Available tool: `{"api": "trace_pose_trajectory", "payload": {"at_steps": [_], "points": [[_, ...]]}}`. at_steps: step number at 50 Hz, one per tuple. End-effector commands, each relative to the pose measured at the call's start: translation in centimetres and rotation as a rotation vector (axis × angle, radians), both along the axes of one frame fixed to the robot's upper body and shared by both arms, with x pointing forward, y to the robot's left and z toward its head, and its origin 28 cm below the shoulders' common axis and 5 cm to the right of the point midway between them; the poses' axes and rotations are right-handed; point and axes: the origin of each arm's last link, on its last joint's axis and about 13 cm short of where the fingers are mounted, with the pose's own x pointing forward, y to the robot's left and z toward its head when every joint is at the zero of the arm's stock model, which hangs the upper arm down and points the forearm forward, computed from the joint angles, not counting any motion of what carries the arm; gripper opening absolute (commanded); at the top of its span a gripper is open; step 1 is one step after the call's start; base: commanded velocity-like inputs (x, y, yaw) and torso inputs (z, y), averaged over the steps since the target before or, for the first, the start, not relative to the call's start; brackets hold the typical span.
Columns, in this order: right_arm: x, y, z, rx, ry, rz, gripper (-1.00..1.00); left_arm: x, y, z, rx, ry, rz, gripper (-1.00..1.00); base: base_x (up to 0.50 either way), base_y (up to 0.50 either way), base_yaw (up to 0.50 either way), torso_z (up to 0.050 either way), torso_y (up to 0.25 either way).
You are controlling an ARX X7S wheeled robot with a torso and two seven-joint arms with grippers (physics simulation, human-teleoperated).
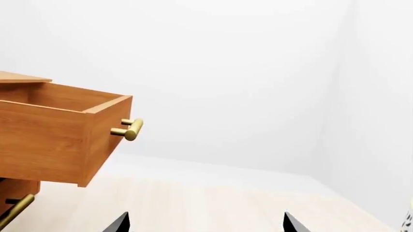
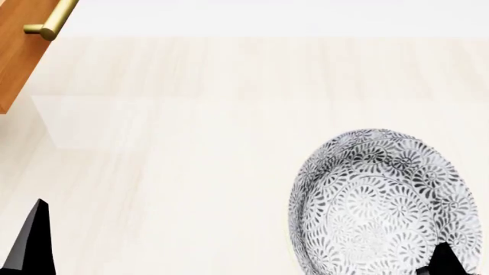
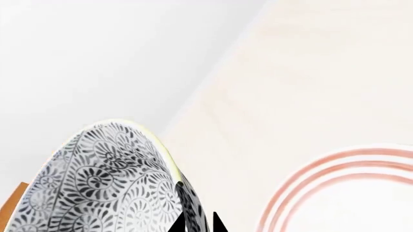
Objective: Put the bowl on the plate.
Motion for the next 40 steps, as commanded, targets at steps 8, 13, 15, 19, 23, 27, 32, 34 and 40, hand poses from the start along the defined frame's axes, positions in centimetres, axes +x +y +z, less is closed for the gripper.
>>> {"api": "trace_pose_trajectory", "payload": {"at_steps": [8, 13, 15, 19, 23, 27, 32, 34, 40], "points": [[0.51, -0.35, 0.72, 0.027, 0.026, -0.091, -1.00, -0.01, 0.01, 0.08, -0.001, 0.000, 0.000, 1.00, 0.00, 0.00, 0.00, 0.000, 0.000], [0.45, -0.70, 0.59, 0.074, 0.040, -0.137, -1.00, -0.02, 0.01, 0.10, -0.001, 0.000, 0.000, 1.00, 0.00, 0.00, 0.00, 0.000, 0.000], [0.38, -0.76, 0.44, 0.081, 0.045, -0.147, -1.00, -0.03, 0.01, 0.09, -0.001, 0.001, 0.000, 1.00, 0.00, 0.00, 0.00, 0.000, 0.000], [0.33, -0.81, 0.45, 0.094, 0.046, -0.155, -1.00, 0.01, -0.01, 0.07, -0.001, 0.002, 0.000, 1.00, 0.00, 0.00, 0.00, 0.000, 0.003], [0.30, -0.88, 0.51, 0.114, 0.054, -0.169, -1.00, 0.03, 0.02, 0.03, -0.002, 0.002, 0.000, 1.00, 0.00, 0.00, 0.00, 0.000, 0.000], [0.29, -0.85, 0.77, 0.107, 0.050, -0.183, -1.00, 0.05, 0.02, 0.02, 0.005, -0.002, 0.001, 1.00, 0.00, 0.00, 0.00, 0.000, 0.000], [0.41, -0.80, 0.76, 0.099, 0.086, -0.180, -1.00, -0.01, -0.02, 0.04, 0.004, -0.003, -0.007, 1.00, 0.00, 0.00, 0.00, 0.000, 0.000], [0.48, -0.70, 0.89, 0.102, 0.077, -0.177, -1.00, 0.00, 0.00, 0.02, 0.003, -0.002, -0.008, 1.00, 0.00, 0.00, 0.00, 0.000, 0.000], [0.45, -0.54, 1.10, 0.103, 0.086, -0.181, -1.00, 0.02, 0.01, 0.03, 0.001, -0.001, -0.007, 1.00, 0.00, 0.00, 0.00, 0.003, 0.000]]}}
